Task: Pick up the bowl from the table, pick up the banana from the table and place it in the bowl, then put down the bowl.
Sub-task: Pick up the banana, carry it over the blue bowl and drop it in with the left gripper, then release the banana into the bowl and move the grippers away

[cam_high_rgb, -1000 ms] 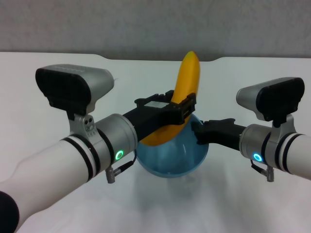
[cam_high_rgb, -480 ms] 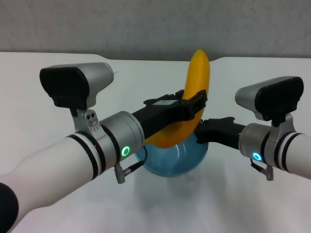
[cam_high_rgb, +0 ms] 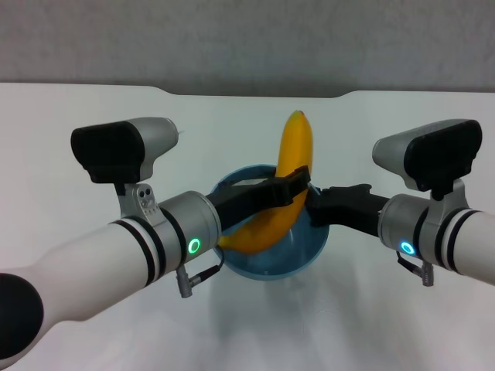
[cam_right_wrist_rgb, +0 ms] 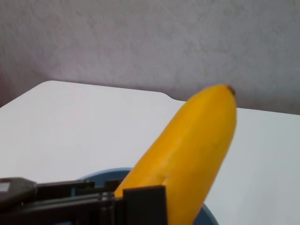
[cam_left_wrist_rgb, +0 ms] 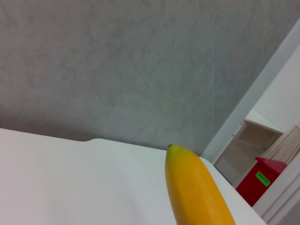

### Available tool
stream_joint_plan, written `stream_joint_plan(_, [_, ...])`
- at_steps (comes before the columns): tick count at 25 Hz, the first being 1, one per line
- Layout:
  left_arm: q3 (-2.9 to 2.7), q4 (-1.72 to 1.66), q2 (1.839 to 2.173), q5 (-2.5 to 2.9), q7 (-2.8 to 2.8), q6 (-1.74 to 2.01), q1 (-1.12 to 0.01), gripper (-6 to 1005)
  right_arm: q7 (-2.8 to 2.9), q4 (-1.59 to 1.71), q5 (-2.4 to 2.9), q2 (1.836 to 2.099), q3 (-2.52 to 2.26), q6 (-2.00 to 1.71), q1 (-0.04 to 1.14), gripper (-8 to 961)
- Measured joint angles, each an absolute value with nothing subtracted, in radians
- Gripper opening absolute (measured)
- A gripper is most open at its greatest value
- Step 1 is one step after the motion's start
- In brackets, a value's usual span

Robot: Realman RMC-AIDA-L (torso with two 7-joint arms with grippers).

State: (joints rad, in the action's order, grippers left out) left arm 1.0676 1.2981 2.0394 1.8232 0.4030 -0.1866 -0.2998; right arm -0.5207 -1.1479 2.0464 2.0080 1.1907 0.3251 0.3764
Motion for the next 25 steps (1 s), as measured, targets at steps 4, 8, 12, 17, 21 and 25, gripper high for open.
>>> stream_joint_plan(4, [1.068, 1.298, 2.041, 1.822, 0.446, -0.184, -0.295, 495, -0.522, -1.149, 2.046, 2.008, 1.192, 0.325, 0.374, 58])
stream_joint_plan(8, [1.067, 1.299, 2.043, 1.820, 0.457, -0.182, -0.293, 495, -0.522, -1.150, 2.046, 2.008, 1.193, 0.325, 0.374, 58])
stream_joint_plan(12, [1.065, 1.303, 2.041, 1.820, 0.471, -0.168, -0.283, 522, -0.525, -1.150, 2.046, 2.008, 1.192, 0.325, 0.373, 59])
stream_joint_plan(17, [1.061, 1.320, 2.039, 1.820, 0.532, -0.161, -0.269, 565, -0.534, -1.155, 2.046, 2.008, 1.193, 0.325, 0.366, 60])
stream_joint_plan(21, [1.072, 1.362, 2.038, 1.820, 0.607, -0.160, -0.235, 624, -0.535, -1.153, 2.046, 2.007, 1.194, 0.325, 0.364, 60])
stream_joint_plan(25, [1.114, 1.405, 2.035, 1.828, 0.726, -0.160, -0.175, 638, -0.543, -1.130, 2.048, 2.005, 1.215, 0.334, 0.364, 60])
